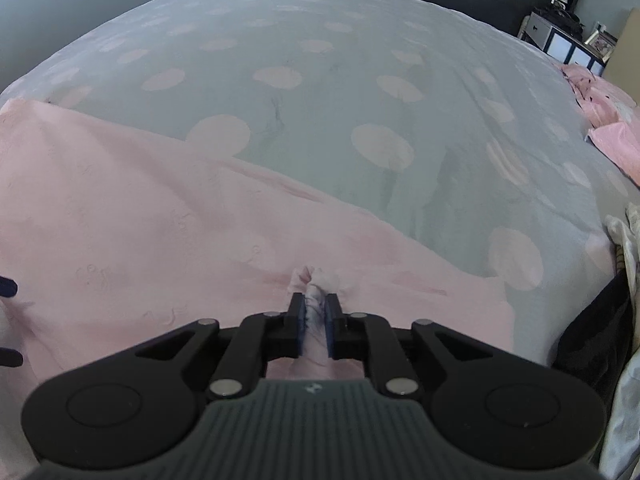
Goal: Fold clothes
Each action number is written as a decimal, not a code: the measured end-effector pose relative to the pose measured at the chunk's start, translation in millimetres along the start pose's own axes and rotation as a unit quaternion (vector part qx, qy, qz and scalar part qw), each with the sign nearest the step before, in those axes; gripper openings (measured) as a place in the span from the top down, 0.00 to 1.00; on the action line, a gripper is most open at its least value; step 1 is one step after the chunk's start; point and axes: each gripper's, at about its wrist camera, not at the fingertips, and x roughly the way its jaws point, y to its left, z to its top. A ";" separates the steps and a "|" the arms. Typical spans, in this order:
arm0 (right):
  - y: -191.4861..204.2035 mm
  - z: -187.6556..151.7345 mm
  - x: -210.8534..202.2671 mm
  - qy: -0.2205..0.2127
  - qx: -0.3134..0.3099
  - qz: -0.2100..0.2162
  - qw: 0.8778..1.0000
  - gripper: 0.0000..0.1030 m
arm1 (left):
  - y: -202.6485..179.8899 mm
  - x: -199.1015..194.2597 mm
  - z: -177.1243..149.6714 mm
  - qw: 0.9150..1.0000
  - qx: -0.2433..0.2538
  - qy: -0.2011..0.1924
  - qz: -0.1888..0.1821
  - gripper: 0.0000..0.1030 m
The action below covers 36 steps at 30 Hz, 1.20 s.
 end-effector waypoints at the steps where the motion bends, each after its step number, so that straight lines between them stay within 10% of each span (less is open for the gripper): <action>1: 1.5 0.9 -1.3 0.004 0.005 0.004 1.000 0.62 | -0.1 1.0 0.2 1.000 0.001 0.001 0.001 0.58; 11: 40.1 -23.3 19.5 0.080 -0.097 -0.057 0.990 0.57 | -4.4 2.1 5.8 1.000 -0.002 -0.006 -0.001 0.58; 28: -18.9 -31.0 -46.3 0.014 0.045 0.011 0.999 0.57 | 1.2 7.5 70.8 0.986 -0.124 -0.008 -0.111 0.57; 36: -39.0 -51.8 -66.5 -0.003 0.061 0.023 0.998 0.85 | -4.5 50.4 104.5 0.969 -0.184 0.007 -0.162 0.54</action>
